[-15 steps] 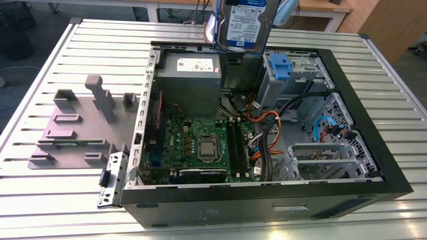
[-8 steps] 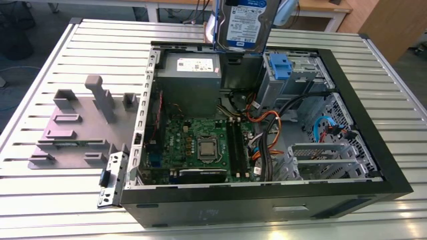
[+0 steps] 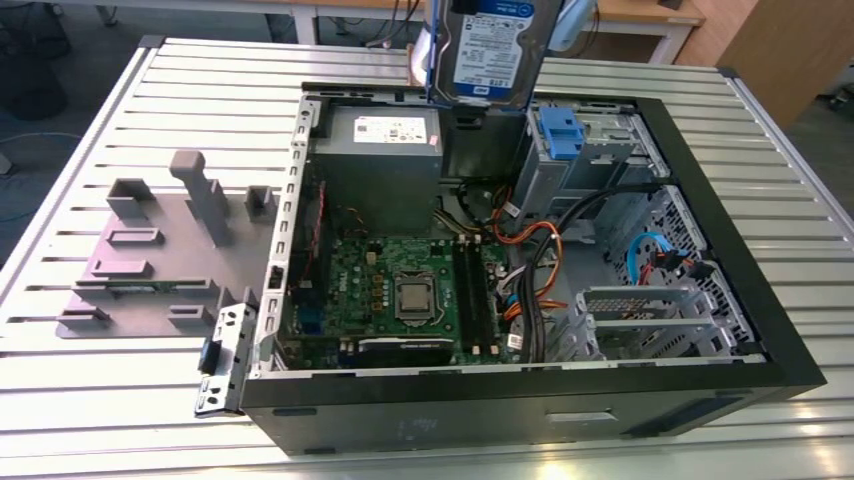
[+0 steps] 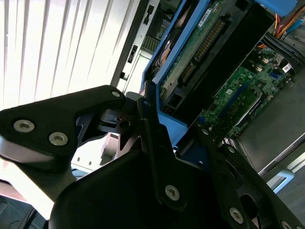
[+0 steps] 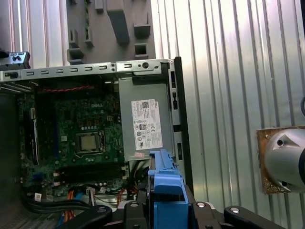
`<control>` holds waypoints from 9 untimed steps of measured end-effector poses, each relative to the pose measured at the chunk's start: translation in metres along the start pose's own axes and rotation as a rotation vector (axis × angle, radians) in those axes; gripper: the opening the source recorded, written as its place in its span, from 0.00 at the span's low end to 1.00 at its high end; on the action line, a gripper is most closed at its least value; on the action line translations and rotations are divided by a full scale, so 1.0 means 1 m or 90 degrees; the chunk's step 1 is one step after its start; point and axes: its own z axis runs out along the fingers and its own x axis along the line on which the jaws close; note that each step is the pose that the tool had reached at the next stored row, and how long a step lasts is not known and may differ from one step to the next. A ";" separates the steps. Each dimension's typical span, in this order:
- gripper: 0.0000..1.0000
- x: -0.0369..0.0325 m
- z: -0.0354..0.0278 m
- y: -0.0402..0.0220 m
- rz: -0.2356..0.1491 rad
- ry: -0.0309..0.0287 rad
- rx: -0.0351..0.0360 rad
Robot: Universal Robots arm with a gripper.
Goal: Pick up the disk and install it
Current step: 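Pick up the disk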
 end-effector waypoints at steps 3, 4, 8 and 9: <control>0.37 0.0016 -0.0001 -0.0002 0.000 -0.0003 0.0000; 0.37 0.0021 -0.0001 -0.0002 0.000 -0.0003 0.0000; 0.37 0.0042 -0.0002 -0.0005 0.000 -0.0009 -0.0001; 0.37 0.0047 -0.0002 -0.0006 0.000 -0.0011 -0.0001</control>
